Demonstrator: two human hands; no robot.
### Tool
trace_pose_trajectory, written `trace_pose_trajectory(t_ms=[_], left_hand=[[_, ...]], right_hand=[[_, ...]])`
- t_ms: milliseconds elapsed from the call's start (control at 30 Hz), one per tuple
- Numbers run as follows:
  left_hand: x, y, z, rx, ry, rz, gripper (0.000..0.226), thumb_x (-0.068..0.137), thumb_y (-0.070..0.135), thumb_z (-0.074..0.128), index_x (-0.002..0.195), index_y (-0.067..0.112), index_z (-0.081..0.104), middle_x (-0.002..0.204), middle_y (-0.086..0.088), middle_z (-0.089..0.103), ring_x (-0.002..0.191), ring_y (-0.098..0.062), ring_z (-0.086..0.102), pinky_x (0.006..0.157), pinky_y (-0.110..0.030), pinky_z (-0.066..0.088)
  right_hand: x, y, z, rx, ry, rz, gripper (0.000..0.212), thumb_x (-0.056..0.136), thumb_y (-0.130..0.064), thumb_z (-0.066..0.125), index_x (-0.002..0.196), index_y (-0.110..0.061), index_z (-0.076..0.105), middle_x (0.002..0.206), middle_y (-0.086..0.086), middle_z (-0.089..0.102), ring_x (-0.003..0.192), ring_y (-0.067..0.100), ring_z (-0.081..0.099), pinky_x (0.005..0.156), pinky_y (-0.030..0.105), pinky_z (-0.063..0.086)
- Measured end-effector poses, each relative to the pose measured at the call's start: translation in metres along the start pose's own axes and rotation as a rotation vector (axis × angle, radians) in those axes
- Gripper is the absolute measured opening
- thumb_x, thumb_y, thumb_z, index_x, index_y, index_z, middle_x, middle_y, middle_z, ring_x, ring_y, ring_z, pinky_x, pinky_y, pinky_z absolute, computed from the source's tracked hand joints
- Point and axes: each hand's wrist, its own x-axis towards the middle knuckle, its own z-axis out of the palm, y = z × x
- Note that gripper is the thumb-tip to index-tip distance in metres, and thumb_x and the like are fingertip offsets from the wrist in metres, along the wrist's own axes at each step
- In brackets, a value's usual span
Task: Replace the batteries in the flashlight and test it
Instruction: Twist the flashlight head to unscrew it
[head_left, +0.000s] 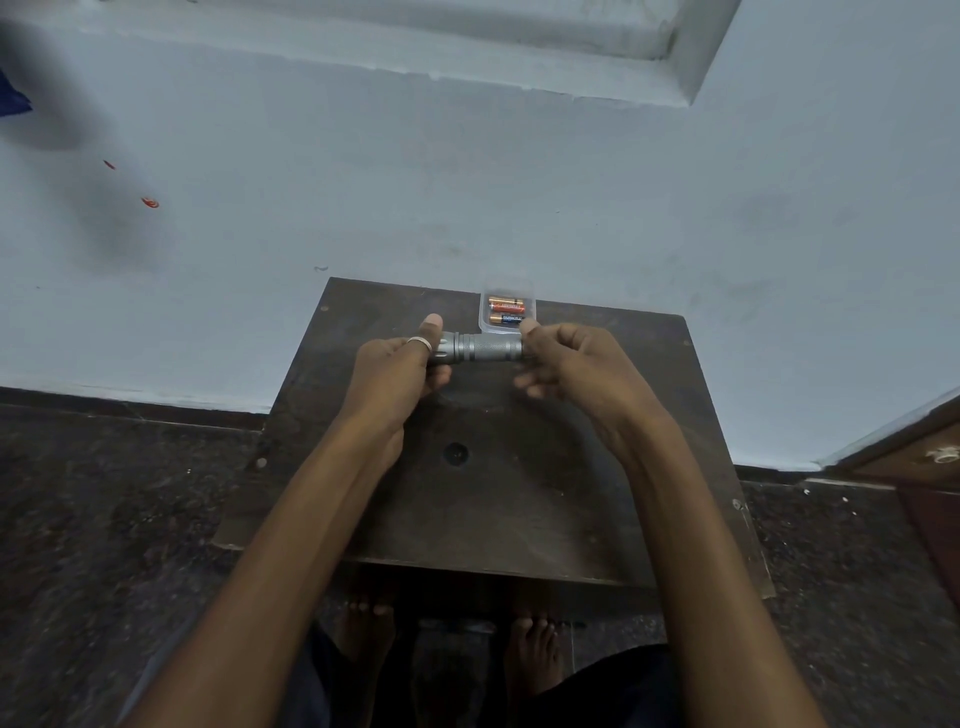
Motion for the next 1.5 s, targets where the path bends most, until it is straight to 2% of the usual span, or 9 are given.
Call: trace_pose_trajectory(t_ms=[133, 267, 433, 667, 900, 1067, 1200, 1333, 1500], left_hand=[[-0.0009, -0.0005, 0.0015, 0.021, -0.006, 0.009, 0.033, 0.090, 0.036, 0.071, 0.066, 0.013, 0.072, 0.054, 0.013, 0.069, 0.057, -0.004, 0.066, 0.062, -0.021, 0.057], [-0.0008, 0.0009, 0.0002, 0.008, 0.003, 0.002, 0.032, 0.090, 0.036, 0.070, 0.068, 0.013, 0.072, 0.062, 0.009, 0.069, 0.061, -0.007, 0.067, 0.064, -0.021, 0.058], [-0.0011, 0.0028, -0.0003, 0.003, 0.002, -0.013, 0.027, 0.091, 0.035, 0.069, 0.075, 0.014, 0.072, 0.081, 0.000, 0.068, 0.074, -0.013, 0.068, 0.065, -0.022, 0.056], [-0.0013, 0.0016, 0.0014, -0.001, 0.005, -0.028, 0.032, 0.089, 0.035, 0.072, 0.065, 0.014, 0.074, 0.060, 0.010, 0.070, 0.063, -0.006, 0.068, 0.063, -0.021, 0.056], [-0.0005, 0.0020, 0.0004, -0.007, 0.008, -0.017, 0.029, 0.089, 0.035, 0.072, 0.069, 0.014, 0.073, 0.066, 0.006, 0.069, 0.062, -0.006, 0.067, 0.064, -0.022, 0.056], [-0.0026, 0.0038, -0.0005, -0.002, 0.002, -0.022, 0.025, 0.090, 0.035, 0.071, 0.075, 0.014, 0.073, 0.078, 0.002, 0.069, 0.069, -0.009, 0.067, 0.066, -0.022, 0.056], [-0.0036, 0.0055, 0.0002, -0.006, 0.006, -0.018, 0.026, 0.091, 0.034, 0.070, 0.074, 0.014, 0.072, 0.076, 0.002, 0.068, 0.070, -0.010, 0.066, 0.064, -0.022, 0.056], [-0.0044, 0.0045, 0.0009, -0.003, 0.002, -0.019, 0.028, 0.090, 0.034, 0.071, 0.072, 0.013, 0.072, 0.068, 0.006, 0.069, 0.066, -0.007, 0.066, 0.064, -0.022, 0.056], [-0.0023, 0.0038, 0.0006, 0.009, 0.013, -0.017, 0.026, 0.091, 0.035, 0.070, 0.076, 0.013, 0.072, 0.076, 0.001, 0.067, 0.070, -0.011, 0.066, 0.065, -0.023, 0.056]], right_hand=[[0.0006, 0.0011, 0.0018, -0.103, -0.003, 0.011, 0.033, 0.102, -0.031, 0.057, 0.086, -0.004, 0.068, 0.072, 0.010, 0.069, 0.057, 0.012, 0.065, 0.052, 0.019, 0.051], [0.0006, 0.0009, -0.0017, 0.000, -0.035, -0.042, 0.008, 0.097, -0.011, 0.064, 0.099, -0.005, 0.069, 0.082, 0.011, 0.069, 0.071, 0.013, 0.067, 0.062, 0.019, 0.055], [-0.0010, -0.0015, -0.0034, 0.044, -0.039, -0.089, 0.025, 0.087, 0.007, 0.069, 0.105, -0.010, 0.070, 0.088, 0.005, 0.074, 0.073, 0.005, 0.068, 0.067, 0.014, 0.052], [-0.0016, -0.0031, 0.0039, 0.014, 0.017, 0.065, 0.038, 0.101, -0.033, 0.059, 0.097, 0.002, 0.070, 0.075, 0.010, 0.072, 0.058, 0.009, 0.068, 0.053, 0.017, 0.054], [-0.0008, -0.0024, -0.0001, 0.078, -0.029, -0.001, 0.007, 0.097, -0.010, 0.065, 0.099, -0.006, 0.071, 0.082, 0.009, 0.069, 0.070, 0.010, 0.067, 0.064, 0.019, 0.057], [-0.0024, -0.0035, -0.0051, 0.066, -0.047, -0.051, 0.025, 0.086, 0.006, 0.070, 0.102, -0.012, 0.073, 0.089, 0.006, 0.075, 0.073, 0.008, 0.068, 0.064, 0.016, 0.053], [-0.0011, -0.0039, -0.0032, 0.161, -0.024, 0.012, 0.012, 0.093, -0.008, 0.070, 0.104, -0.004, 0.070, 0.093, 0.012, 0.072, 0.078, 0.014, 0.070, 0.070, 0.023, 0.060], [-0.0027, -0.0045, 0.0025, 0.005, 0.024, 0.082, 0.036, 0.100, -0.034, 0.060, 0.093, 0.000, 0.070, 0.076, 0.010, 0.070, 0.056, 0.009, 0.066, 0.052, 0.019, 0.055], [0.0003, -0.0019, -0.0007, 0.022, 0.003, 0.026, 0.020, 0.098, -0.019, 0.065, 0.099, 0.000, 0.070, 0.080, 0.010, 0.068, 0.062, 0.007, 0.066, 0.058, 0.017, 0.055]])
